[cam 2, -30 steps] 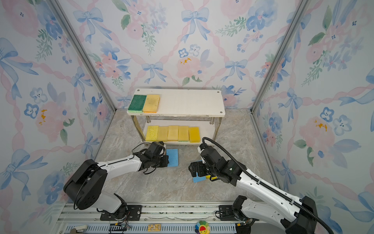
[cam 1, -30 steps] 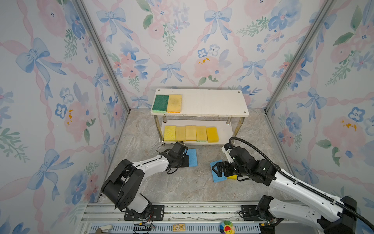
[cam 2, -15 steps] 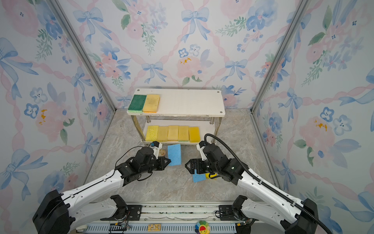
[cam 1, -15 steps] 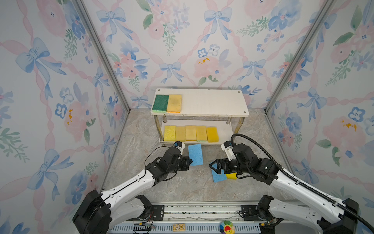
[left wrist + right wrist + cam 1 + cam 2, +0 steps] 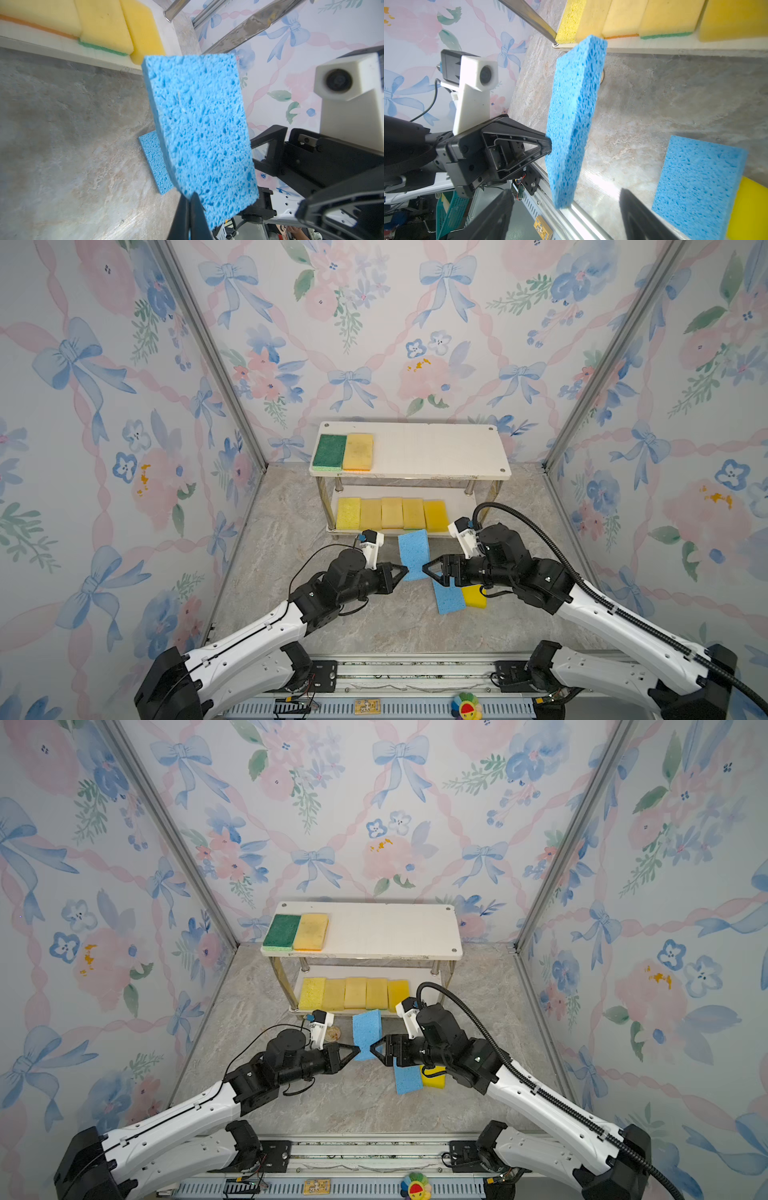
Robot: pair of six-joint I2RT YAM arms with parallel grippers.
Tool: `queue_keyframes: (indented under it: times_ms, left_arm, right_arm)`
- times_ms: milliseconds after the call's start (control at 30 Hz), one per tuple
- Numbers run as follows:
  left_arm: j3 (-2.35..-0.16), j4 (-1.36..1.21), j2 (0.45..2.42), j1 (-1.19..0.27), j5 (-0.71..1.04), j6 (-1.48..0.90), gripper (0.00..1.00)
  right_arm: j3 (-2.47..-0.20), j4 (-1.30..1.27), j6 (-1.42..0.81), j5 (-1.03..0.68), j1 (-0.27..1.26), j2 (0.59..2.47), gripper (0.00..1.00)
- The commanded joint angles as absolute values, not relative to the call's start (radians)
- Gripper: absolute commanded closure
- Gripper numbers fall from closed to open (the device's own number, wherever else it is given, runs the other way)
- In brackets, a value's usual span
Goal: Place and organize the cleaning sponges onto the shelf
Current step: 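Raise the blue sponge toward the right gripper while the right gripper approaches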
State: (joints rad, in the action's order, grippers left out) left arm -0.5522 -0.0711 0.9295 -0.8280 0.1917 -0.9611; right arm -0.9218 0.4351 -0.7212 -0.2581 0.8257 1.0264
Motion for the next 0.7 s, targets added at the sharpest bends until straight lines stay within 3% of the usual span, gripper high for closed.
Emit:
queue_keyframes:
  times_ms: [0, 233, 667]
  left_arm:
    - [-0.537, -0.119, 0.913, -0.837, 0.196, -0.989, 1.00]
    - [-0.545, -0.132, 0.918, -0.842, 0.198, -0.993, 1.00]
    - [-0.539, -0.143, 0.911, -0.842, 0.203, -0.991, 1.00]
  right_arm:
    - [-0.950, 0.401, -0.727, -0.268, 0.841, 1.040, 0.26]
    - [-0.947, 0.382, -0.744, -0.261, 0.856, 1.050, 0.54]
    - [-0.945, 0.393, -0.754, -0.236, 0.867, 1.046, 0.91]
